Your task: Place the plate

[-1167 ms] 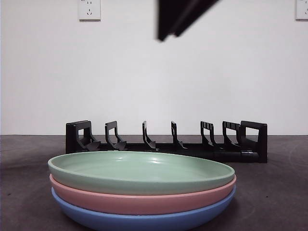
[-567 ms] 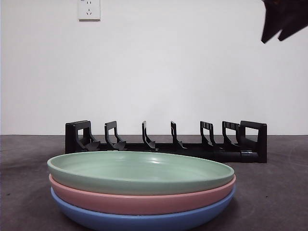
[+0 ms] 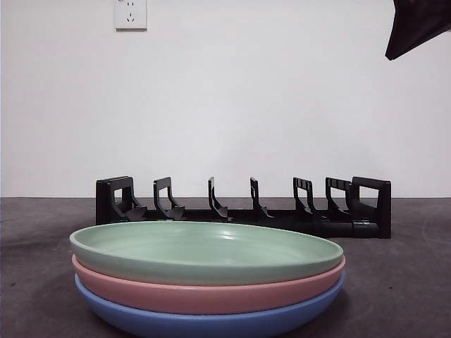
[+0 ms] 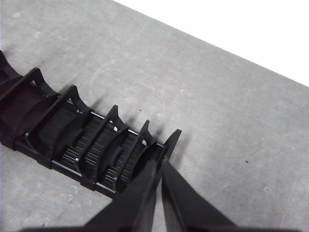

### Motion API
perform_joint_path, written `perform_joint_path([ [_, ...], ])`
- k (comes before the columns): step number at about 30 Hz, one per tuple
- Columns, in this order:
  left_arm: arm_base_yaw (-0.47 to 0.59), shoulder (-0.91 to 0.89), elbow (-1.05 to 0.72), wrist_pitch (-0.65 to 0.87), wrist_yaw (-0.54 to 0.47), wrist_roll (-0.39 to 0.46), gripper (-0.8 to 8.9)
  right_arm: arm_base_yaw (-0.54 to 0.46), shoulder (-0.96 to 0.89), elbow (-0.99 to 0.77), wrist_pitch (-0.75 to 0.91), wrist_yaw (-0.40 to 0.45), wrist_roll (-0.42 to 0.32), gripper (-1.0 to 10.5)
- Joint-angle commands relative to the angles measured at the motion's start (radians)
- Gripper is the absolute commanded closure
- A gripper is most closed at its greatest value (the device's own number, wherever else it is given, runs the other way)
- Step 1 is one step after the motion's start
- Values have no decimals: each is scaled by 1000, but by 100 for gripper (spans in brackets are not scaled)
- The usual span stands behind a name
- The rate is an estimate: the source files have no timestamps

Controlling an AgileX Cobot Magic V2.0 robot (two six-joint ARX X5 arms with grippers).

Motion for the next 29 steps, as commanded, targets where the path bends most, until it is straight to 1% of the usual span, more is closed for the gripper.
perform_joint_path([
  [1,0,4,13,8,5,6,806,2,8,9,12,-2,16,930],
  [4,0,4,12,6,5,12,806,2,8,9,12,-2,16,930],
  [5,0,-3,12,8,0,68,806,3,8,9,12,-2,16,930],
  [6,4,-13,5,26,-3,88,806,2,8,9,12,-2,16,930],
  [7,7,-29,-18,58,-3,87,806,2,8,9,12,-2,16,930],
  [10,28,-153,-199,266,-10,94,806,2,8,9,12,-2,16,930],
  [11,32,-221,-299,356,-10,109,806,2,8,9,12,-2,16,930],
  [14,46,-395,-531,485,-11,139,806,2,8,9,12,-2,16,930],
  [16,59,-508,-661,534,-23,141,806,2,8,9,12,-2,16,930],
  [18,69,-603,-763,542,-39,132,806,3,8,9,12,-2,16,930],
  [21,82,-687,-854,531,-47,111,806,2,8,9,12,-2,16,930],
  [23,92,-684,-851,484,-61,111,806,2,8,10,14,-1,16,930],
  [29,97,-680,-850,479,-61,104,806,3,8,10,14,-2,16,930],
])
